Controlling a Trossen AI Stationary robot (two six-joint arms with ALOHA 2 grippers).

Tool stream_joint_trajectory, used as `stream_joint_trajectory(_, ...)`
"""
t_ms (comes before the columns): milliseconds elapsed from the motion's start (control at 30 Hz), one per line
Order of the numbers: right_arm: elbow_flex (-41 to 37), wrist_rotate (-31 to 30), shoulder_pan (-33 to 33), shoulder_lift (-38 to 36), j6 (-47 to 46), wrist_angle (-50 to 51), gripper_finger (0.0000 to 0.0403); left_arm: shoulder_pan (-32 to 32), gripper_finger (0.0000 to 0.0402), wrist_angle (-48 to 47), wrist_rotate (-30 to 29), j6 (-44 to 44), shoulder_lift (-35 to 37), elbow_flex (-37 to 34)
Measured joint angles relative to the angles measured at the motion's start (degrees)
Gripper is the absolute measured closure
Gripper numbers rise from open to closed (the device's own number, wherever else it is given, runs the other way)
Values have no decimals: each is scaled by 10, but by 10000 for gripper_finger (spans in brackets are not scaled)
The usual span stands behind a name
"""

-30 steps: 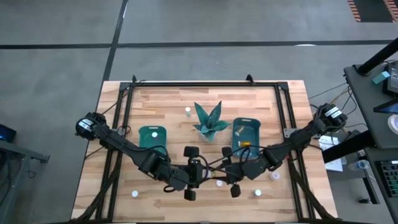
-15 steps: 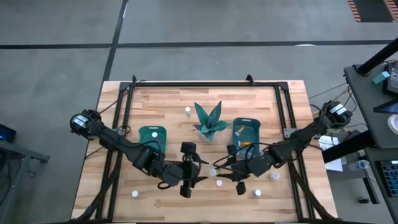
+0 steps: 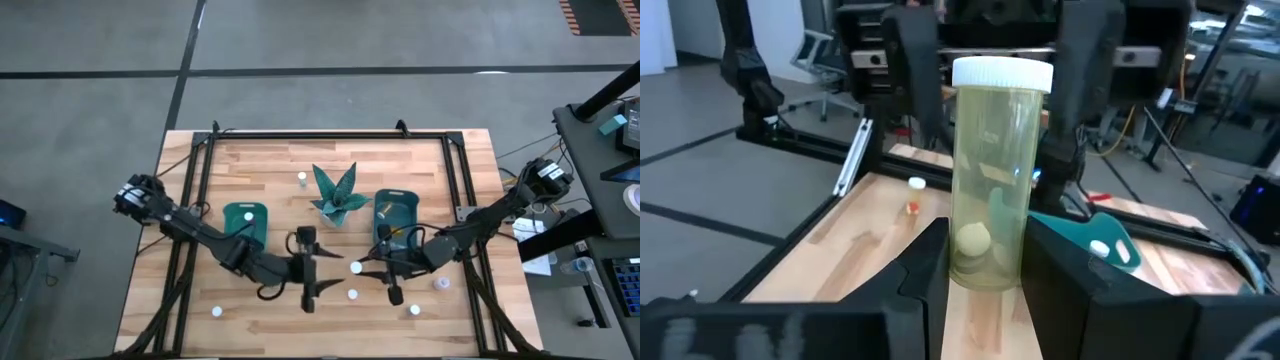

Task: Pick and place medicine bottles into bin by pill shape (circle, oval)
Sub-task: Put the yellow tablet bottle into the blue bin

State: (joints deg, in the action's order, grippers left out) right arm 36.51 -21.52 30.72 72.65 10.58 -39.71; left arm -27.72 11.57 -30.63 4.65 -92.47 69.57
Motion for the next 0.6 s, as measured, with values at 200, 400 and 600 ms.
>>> stream_joint_trajectory(200,3,-18,0,1,0,0,305,21,180,221,3,-10,0,-98)
stream_joint_trajectory(400,3,-42,0,1,0,-1,305,25,180,340,42,-13,-3,-154)
stream_joint_trajectory(600,3,-42,0,2,-1,-19,305,30,180,384,52,-9,-37,-147)
